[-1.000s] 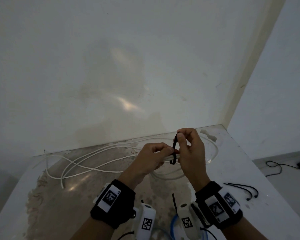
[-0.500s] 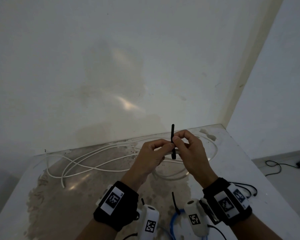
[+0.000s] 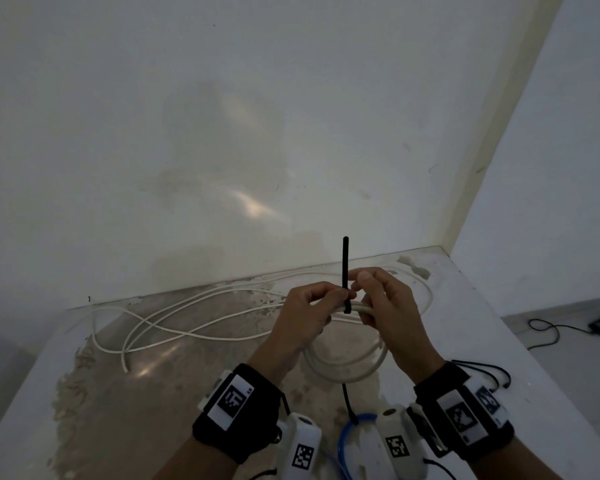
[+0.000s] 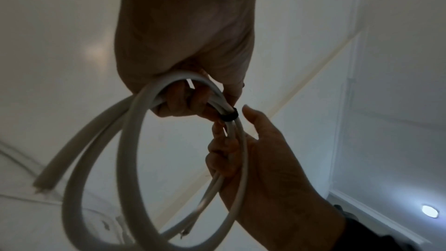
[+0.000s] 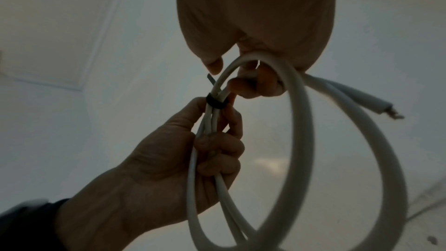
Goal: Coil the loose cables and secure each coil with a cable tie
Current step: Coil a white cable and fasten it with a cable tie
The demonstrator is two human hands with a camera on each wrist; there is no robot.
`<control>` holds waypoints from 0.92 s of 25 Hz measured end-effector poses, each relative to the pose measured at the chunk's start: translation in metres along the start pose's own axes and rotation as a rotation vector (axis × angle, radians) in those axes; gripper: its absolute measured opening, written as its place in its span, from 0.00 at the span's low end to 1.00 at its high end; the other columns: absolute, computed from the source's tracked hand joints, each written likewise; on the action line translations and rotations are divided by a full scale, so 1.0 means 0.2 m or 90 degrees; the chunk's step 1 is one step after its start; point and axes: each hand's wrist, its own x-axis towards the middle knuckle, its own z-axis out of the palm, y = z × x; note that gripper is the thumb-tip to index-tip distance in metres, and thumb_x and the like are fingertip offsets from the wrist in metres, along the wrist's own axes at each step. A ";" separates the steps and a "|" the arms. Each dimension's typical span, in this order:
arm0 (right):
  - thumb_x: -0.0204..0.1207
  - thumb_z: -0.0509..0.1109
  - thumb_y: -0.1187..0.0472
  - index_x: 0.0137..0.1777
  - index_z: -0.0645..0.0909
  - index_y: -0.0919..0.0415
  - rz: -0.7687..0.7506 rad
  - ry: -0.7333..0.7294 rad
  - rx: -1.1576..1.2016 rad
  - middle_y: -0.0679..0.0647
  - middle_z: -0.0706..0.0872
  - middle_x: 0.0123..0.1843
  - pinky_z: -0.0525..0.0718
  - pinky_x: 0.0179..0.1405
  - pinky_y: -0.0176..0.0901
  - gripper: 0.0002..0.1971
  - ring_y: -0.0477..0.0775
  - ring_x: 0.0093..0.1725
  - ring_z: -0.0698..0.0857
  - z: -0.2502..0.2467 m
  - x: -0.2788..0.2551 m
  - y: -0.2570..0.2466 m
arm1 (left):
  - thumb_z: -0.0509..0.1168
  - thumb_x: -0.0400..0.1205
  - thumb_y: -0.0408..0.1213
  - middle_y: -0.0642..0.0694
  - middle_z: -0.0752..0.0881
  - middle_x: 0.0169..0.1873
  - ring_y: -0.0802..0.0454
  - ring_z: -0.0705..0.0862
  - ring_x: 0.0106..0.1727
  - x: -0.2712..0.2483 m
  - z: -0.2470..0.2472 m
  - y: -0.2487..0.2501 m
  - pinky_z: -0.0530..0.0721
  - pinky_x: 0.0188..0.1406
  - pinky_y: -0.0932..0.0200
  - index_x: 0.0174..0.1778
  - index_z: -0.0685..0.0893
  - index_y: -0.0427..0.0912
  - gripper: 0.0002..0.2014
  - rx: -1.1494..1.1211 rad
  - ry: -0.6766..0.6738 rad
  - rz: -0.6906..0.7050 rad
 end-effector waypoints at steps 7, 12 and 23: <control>0.85 0.64 0.65 0.45 0.81 0.67 -0.027 0.004 -0.001 0.46 0.83 0.32 0.76 0.22 0.33 0.09 0.43 0.25 0.78 0.00 -0.03 0.02 | 0.63 0.86 0.40 0.51 0.91 0.36 0.56 0.82 0.26 -0.02 0.03 -0.03 0.80 0.29 0.60 0.40 0.89 0.50 0.12 0.163 0.012 0.132; 0.85 0.65 0.65 0.46 0.81 0.63 -0.083 0.002 -0.070 0.53 0.86 0.39 0.76 0.27 0.29 0.07 0.43 0.32 0.83 0.01 -0.05 0.06 | 0.64 0.85 0.42 0.51 0.90 0.35 0.68 0.81 0.27 0.00 0.02 -0.03 0.76 0.32 0.66 0.40 0.89 0.44 0.12 0.198 0.004 0.144; 0.84 0.67 0.62 0.50 0.80 0.67 -0.042 0.074 0.021 0.55 0.86 0.39 0.81 0.27 0.34 0.07 0.46 0.32 0.85 -0.01 -0.03 0.02 | 0.63 0.85 0.36 0.61 0.79 0.16 0.69 0.76 0.19 -0.05 0.06 0.10 0.69 0.24 0.75 0.43 0.88 0.35 0.12 0.109 -0.059 0.068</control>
